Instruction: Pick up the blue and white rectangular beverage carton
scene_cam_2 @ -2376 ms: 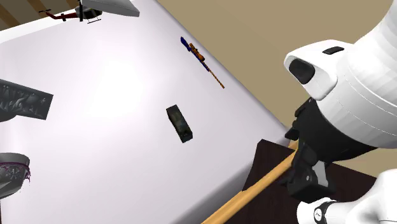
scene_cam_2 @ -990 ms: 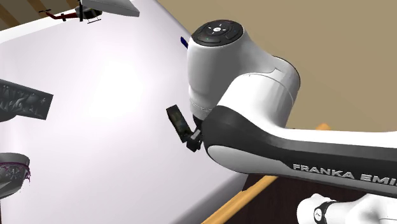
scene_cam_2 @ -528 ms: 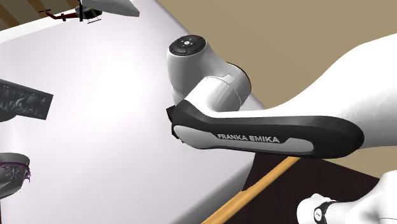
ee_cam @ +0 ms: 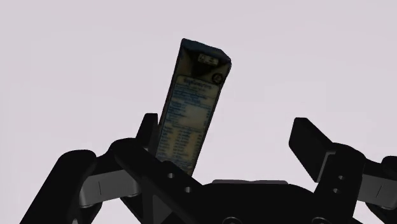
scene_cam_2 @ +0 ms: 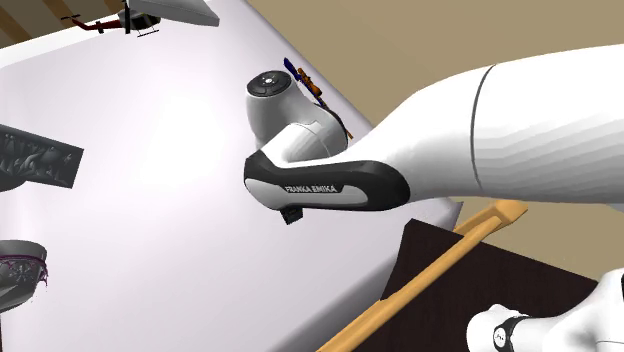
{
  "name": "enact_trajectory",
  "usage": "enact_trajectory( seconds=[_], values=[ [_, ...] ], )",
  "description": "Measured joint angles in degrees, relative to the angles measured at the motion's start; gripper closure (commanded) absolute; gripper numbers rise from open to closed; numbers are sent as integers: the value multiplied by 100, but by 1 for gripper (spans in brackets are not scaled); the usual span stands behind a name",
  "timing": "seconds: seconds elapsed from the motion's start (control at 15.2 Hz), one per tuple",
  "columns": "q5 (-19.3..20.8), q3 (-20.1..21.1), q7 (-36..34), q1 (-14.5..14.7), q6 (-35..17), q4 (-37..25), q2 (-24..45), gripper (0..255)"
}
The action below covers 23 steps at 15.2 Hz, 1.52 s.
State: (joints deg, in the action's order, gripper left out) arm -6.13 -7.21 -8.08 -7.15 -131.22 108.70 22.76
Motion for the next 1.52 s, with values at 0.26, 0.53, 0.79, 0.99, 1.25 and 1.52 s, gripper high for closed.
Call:
enact_trajectory(
  seconds=[0.26,0.53,0.79,0.99,1.25,1.52],
  values=[
    [-133,-42,-48,-167,-87,-761,836,0],
    [-244,-58,-218,-292,-28,-1754,1750,0],
    [-322,-73,-315,-453,86,-2658,2525,0],
    [-343,-59,-327,-472,-1,-2781,2733,0],
    [-367,-35,-312,-495,-143,-2873,2964,0],
    [-369,-36,-308,-503,-183,-2883,3003,255]
  ],
)
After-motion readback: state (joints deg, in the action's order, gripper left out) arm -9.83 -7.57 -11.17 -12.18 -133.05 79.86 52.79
